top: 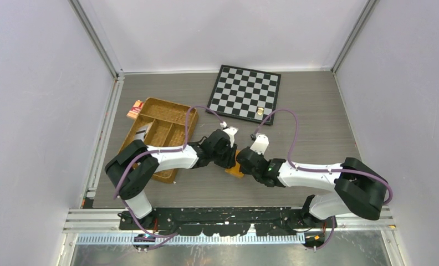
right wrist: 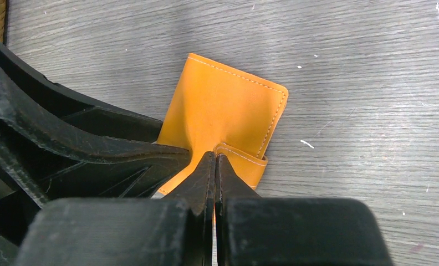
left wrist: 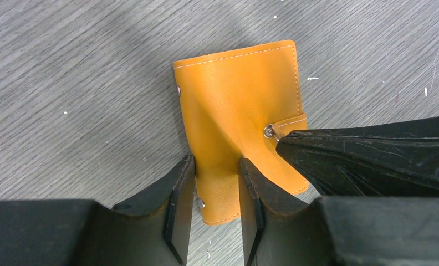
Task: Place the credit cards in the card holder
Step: Move the card holder to the center of the board.
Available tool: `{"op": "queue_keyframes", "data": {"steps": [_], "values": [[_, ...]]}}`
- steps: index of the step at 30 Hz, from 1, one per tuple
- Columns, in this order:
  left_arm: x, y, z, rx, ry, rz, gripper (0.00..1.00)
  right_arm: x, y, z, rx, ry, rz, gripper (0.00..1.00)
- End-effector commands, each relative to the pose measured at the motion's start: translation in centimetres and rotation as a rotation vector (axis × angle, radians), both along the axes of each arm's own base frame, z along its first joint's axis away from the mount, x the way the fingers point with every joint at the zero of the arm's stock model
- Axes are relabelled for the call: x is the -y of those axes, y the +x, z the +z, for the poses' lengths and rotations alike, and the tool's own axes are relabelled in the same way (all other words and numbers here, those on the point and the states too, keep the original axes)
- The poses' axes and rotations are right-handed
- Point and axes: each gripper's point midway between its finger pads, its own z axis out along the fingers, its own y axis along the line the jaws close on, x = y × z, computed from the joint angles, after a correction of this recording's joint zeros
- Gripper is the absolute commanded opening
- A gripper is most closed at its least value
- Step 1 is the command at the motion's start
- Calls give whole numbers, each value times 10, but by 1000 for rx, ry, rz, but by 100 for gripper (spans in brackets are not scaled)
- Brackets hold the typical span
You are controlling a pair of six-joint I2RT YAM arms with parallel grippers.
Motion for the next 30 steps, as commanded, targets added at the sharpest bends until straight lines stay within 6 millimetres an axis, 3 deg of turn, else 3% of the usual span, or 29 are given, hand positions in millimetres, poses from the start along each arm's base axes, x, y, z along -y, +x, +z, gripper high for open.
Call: {"op": "queue_keyframes", "data": {"steps": [1,7,15,30], "values": [[-26,-4,-34,-18,143,19,31,12,7,8,39,-19,-69,1],[-25,-4,-34,-15,143,19,31,16,7,8,49,-26,-76,1],[-25,-3,-34,-13,142,17,31,2,10,6,48,-3,-38,1],[-25,-3,-33,-8,145,14,30,-7,10,-3,31,3,-17,1]]}}
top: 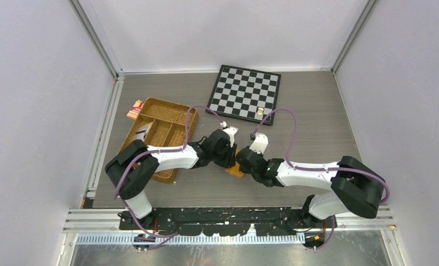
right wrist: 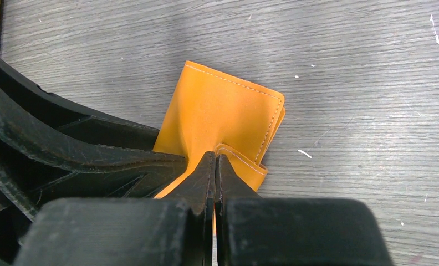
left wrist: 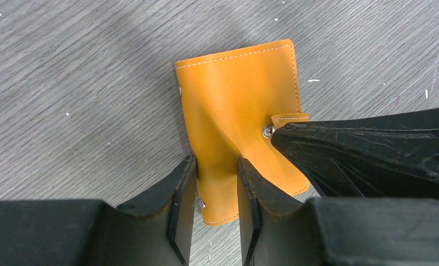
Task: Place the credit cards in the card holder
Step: Move the card holder to the center of the board.
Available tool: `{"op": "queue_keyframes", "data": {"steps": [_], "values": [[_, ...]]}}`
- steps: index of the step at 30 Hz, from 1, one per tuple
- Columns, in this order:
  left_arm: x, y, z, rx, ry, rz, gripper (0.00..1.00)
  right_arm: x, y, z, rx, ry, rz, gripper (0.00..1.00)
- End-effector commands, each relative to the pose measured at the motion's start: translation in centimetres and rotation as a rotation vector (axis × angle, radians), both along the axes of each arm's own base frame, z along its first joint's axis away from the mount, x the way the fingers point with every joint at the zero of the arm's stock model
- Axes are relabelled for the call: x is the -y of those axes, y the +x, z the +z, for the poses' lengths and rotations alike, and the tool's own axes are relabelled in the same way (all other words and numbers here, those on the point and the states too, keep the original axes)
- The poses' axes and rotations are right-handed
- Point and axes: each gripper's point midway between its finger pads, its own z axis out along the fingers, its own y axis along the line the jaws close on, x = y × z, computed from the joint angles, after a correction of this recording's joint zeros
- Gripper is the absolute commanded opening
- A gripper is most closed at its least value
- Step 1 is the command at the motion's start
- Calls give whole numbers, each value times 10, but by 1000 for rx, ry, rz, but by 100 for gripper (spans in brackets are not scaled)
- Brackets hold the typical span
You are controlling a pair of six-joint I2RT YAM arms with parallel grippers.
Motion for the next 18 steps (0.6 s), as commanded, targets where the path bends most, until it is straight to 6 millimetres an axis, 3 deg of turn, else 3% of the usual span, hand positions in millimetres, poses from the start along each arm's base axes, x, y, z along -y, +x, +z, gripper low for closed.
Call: {"op": "queue_keyframes", "data": {"steps": [1,18], "values": [[-26,-4,-33,-13,147,12,30,-7,5,-1,11,19,-5,0],[-27,-5,-34,-14,149,13,29,9,3,-25,-76,-53,-65,0]]}}
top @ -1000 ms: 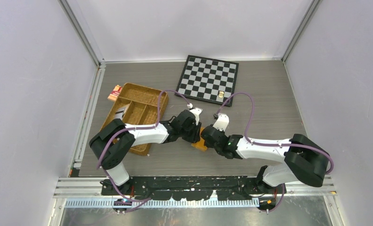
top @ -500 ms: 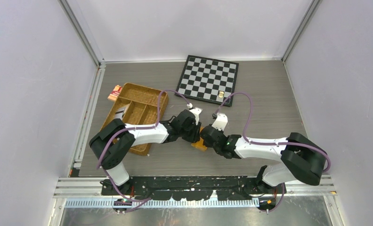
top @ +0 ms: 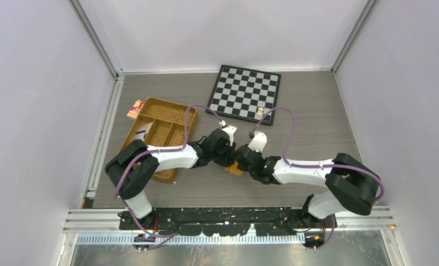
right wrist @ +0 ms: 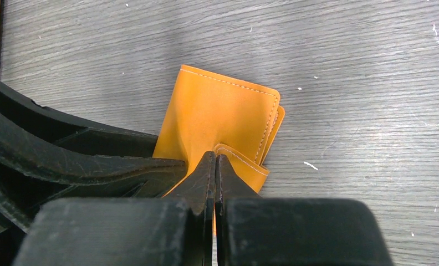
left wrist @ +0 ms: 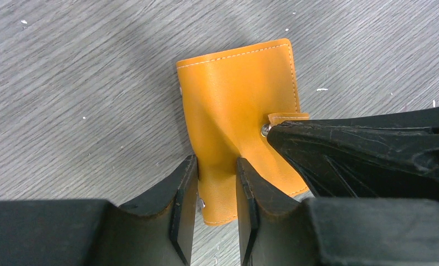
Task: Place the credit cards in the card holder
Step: Move the card holder to the center of the board.
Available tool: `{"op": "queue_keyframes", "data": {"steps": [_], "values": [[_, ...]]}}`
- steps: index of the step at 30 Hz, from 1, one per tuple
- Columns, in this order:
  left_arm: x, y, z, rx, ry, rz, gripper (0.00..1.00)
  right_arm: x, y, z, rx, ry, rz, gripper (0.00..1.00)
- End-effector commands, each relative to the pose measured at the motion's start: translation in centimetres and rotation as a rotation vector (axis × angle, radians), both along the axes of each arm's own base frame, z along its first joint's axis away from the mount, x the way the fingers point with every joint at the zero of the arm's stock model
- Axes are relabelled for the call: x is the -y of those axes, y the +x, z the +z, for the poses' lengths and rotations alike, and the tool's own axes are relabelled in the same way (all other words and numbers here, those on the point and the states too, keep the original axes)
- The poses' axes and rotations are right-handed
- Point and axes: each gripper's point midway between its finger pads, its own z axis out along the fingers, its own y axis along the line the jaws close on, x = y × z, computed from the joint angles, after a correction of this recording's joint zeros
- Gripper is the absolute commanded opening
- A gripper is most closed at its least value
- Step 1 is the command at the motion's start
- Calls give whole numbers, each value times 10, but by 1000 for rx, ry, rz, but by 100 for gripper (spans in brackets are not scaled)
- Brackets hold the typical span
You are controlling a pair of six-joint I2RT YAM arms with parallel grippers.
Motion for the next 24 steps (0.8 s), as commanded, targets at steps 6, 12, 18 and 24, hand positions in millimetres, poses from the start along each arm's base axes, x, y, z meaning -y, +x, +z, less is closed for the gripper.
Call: {"op": "queue_keyframes", "data": {"steps": [6,12,18,24], "values": [[-25,-10,-35,-35,141,-6,28,12,-8,-34,-132,-60,-42,1],[-25,-10,-36,-35,144,-5,28,14,-11,-45,-178,-75,-50,0],[-25,-9,-35,-32,144,-4,28,19,-14,-56,-225,-91,-65,1],[-25,-9,-35,-32,142,-4,28,21,-16,-64,-264,-111,-75,1]]}}
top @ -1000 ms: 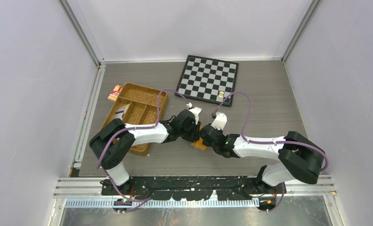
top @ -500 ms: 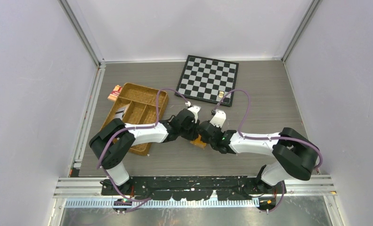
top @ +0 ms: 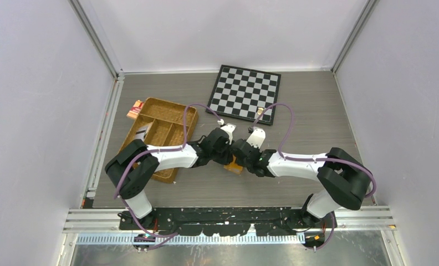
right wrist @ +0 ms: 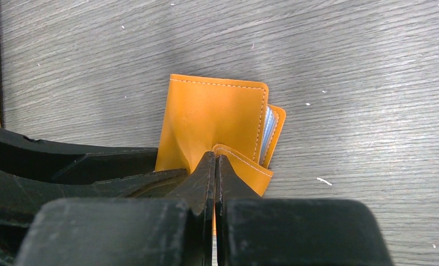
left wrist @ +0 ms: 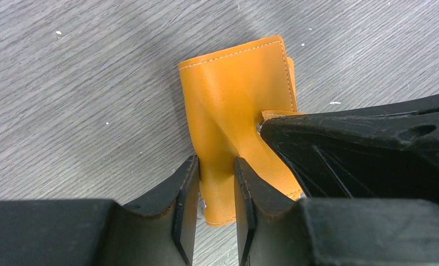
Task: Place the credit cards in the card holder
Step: Move the card holder to the center of the board.
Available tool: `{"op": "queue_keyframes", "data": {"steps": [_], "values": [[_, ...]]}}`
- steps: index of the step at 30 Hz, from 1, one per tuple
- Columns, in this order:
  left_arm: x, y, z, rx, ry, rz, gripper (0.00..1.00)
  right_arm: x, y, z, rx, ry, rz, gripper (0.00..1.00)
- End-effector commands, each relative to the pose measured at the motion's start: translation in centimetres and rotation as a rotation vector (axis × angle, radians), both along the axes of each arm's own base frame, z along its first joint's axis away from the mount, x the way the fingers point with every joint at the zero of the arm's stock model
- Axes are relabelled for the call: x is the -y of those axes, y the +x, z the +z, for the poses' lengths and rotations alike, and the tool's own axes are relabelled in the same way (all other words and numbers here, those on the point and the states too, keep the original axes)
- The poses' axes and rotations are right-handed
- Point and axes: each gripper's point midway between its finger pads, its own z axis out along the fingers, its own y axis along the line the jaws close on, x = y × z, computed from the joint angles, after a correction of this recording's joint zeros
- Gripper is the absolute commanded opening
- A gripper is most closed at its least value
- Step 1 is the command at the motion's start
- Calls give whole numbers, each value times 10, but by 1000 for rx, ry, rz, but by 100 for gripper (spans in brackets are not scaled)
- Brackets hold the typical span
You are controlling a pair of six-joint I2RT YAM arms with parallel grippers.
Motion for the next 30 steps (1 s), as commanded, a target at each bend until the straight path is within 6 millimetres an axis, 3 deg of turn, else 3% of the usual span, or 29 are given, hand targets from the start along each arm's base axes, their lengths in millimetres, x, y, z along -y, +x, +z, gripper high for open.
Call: {"op": "queue_keyframes", "data": {"steps": [1,30], "values": [[-21,-19,-36,-64,130,-38,28,25,-32,-58,-204,-108,-1,0],[-10,-25,-42,-141,10,-74,22,22,-38,-91,-361,-194,-5,1]]}}
